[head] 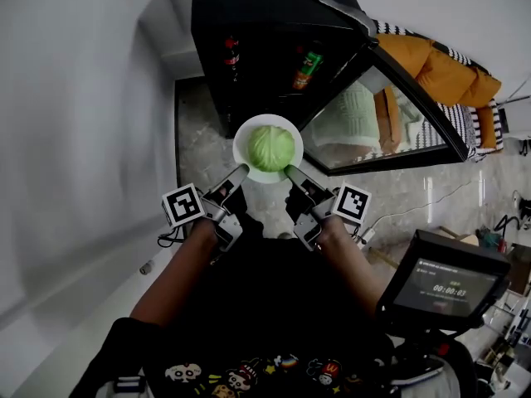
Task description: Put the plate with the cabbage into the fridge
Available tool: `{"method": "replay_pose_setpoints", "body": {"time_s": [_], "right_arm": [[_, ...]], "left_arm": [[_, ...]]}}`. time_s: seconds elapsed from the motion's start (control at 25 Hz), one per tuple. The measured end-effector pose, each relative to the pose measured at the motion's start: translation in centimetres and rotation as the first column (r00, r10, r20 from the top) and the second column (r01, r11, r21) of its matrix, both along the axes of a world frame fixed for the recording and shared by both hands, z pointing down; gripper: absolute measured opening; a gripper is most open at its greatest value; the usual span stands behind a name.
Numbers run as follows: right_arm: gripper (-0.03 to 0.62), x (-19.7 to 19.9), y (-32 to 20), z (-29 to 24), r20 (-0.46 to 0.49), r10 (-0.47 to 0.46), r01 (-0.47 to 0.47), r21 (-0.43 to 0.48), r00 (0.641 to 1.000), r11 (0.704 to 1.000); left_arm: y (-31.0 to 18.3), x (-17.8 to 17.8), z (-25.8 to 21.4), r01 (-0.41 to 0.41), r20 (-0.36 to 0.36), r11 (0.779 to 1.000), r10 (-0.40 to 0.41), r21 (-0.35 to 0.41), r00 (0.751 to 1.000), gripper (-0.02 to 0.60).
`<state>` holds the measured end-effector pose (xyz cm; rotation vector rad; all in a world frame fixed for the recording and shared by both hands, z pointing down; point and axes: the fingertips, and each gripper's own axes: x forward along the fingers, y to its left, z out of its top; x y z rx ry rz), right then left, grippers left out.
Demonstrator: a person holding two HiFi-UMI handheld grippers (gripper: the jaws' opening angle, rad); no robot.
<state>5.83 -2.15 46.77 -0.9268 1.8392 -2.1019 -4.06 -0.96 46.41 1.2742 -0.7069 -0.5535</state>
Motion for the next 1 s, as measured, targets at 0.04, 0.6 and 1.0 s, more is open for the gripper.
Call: {"method": "replay_pose_setpoints", "body": {"time_s": [0.04, 0.6, 1.0], "right_arm": [[0.021, 0.04, 0.07, 0.05, -0.003, 0.003, -0.003, -0.006, 1.0, 1.0], [0.018, 0.36, 0.26, 0.76, -0.002, 0.049, -0.049, -0.047, 0.999, 0.998], [0.018, 0.08, 0.17, 0.79, 0.03, -0.005, 0.007, -0.061, 1.0, 0.998]], "left_arm": [[0.2, -0.09, 0.35, -0.008, 0.011, 1.0, 0.008, -0.01, 1.0, 0.012], [-0.12, 0.14, 0.89, -0.054, 0.007, 0.997, 0.054, -0.049, 0.999, 0.012], [0.04, 0.0, 0.37, -0.016, 0.039, 0.998, 0.019, -0.054, 0.999, 0.012]]}}
